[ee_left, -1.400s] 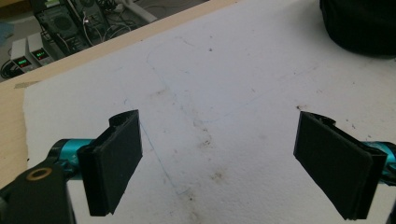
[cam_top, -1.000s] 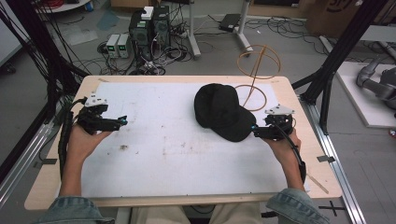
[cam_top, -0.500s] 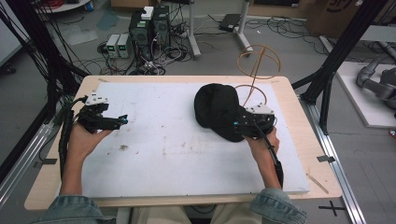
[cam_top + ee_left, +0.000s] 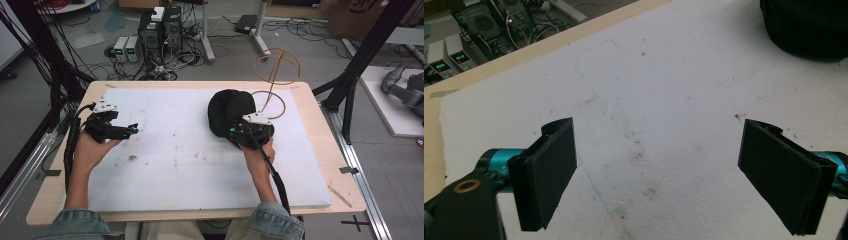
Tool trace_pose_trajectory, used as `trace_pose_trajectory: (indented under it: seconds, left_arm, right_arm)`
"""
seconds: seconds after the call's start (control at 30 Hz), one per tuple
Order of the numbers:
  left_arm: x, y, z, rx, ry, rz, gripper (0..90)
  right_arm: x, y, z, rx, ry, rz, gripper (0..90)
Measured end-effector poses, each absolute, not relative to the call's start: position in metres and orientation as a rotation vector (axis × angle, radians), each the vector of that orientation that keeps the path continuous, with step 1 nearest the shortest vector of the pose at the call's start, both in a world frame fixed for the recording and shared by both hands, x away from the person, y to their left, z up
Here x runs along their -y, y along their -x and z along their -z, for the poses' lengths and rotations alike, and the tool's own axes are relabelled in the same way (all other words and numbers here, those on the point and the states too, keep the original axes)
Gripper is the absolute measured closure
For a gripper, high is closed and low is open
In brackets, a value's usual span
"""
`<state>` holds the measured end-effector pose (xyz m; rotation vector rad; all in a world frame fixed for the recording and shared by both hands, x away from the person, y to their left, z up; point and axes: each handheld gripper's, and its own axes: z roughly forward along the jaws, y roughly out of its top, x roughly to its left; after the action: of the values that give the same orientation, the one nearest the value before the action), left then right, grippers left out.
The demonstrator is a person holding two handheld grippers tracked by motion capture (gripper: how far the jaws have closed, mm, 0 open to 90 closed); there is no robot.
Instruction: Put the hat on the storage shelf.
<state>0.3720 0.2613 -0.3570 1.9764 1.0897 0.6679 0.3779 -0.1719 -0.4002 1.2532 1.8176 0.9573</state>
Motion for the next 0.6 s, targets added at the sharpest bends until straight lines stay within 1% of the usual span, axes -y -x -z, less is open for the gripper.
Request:
trace_pose_trajectory:
  seconds: [0.13, 0.23, 0.6]
  left_arm:
    - [-0.261, -0.371, 0.357, -1.087, -1.979, -0.663, 16.1]
    - [-0.261, -0.371, 0.357, -1.089, -1.985, -0.659, 16.4]
    - [-0.262, -0.370, 0.357, -1.081, -1.988, -0.635, 17.8]
  right_arm:
    - [0.165, -0.378, 0.401, -1.795, -1.251, -0.960, 19.6]
    - [0.159, -0.378, 0.401, -1.775, -1.238, -0.989, 22.1]
    - [0.147, -0.381, 0.406, -1.698, -1.270, -1.025, 23.1]
